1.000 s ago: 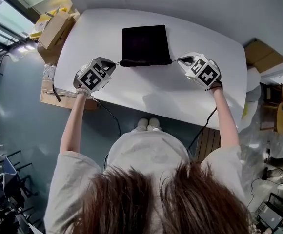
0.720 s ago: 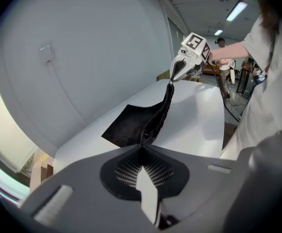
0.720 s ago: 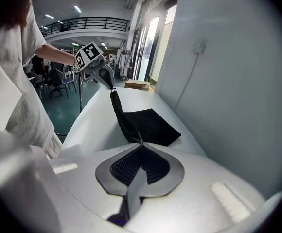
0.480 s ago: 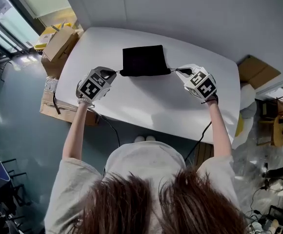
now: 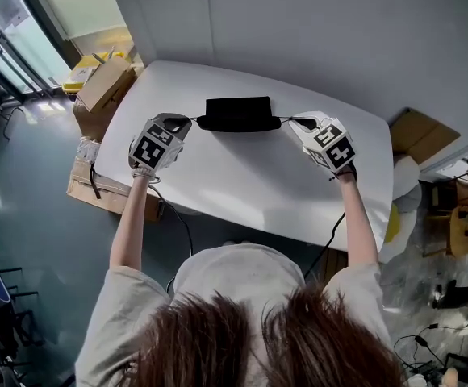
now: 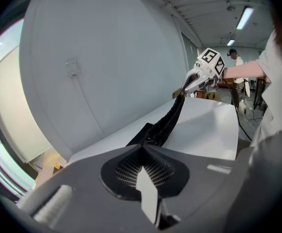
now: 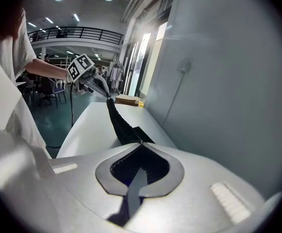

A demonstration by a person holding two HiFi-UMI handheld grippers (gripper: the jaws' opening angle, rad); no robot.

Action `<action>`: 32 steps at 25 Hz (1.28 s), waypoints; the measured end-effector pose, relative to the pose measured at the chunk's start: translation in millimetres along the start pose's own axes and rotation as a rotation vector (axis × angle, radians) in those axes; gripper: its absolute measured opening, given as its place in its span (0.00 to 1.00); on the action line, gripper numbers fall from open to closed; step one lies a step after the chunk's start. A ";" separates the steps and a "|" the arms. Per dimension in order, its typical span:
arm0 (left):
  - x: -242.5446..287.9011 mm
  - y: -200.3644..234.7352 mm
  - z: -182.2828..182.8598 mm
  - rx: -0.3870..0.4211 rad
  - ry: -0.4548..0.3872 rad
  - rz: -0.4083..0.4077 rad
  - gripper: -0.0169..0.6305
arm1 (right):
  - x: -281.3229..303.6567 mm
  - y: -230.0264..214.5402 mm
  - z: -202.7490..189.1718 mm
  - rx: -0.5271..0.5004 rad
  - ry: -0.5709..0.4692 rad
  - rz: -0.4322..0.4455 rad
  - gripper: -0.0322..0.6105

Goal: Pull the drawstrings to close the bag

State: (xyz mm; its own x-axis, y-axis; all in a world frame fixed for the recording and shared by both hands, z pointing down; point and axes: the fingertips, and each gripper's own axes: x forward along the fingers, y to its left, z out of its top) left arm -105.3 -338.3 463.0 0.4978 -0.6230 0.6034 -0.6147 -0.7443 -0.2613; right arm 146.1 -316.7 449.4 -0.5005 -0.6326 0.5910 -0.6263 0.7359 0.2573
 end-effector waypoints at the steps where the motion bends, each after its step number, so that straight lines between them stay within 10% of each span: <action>1: -0.8 1.6 2.4 -0.008 -0.010 0.007 0.03 | -1.3 -1.9 4.0 -0.001 -0.008 -0.008 0.07; 32: -50.4 63.2 65.8 0.021 -0.165 0.183 0.03 | -29.7 -50.8 101.8 -0.053 -0.195 -0.185 0.07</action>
State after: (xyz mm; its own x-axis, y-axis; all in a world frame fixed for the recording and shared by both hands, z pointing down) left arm -129.0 -369.8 366.5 0.4737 -0.7775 0.4136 -0.6921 -0.6191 -0.3712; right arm 131.9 -359.9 341.0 -0.4890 -0.7884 0.3733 -0.6881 0.6117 0.3903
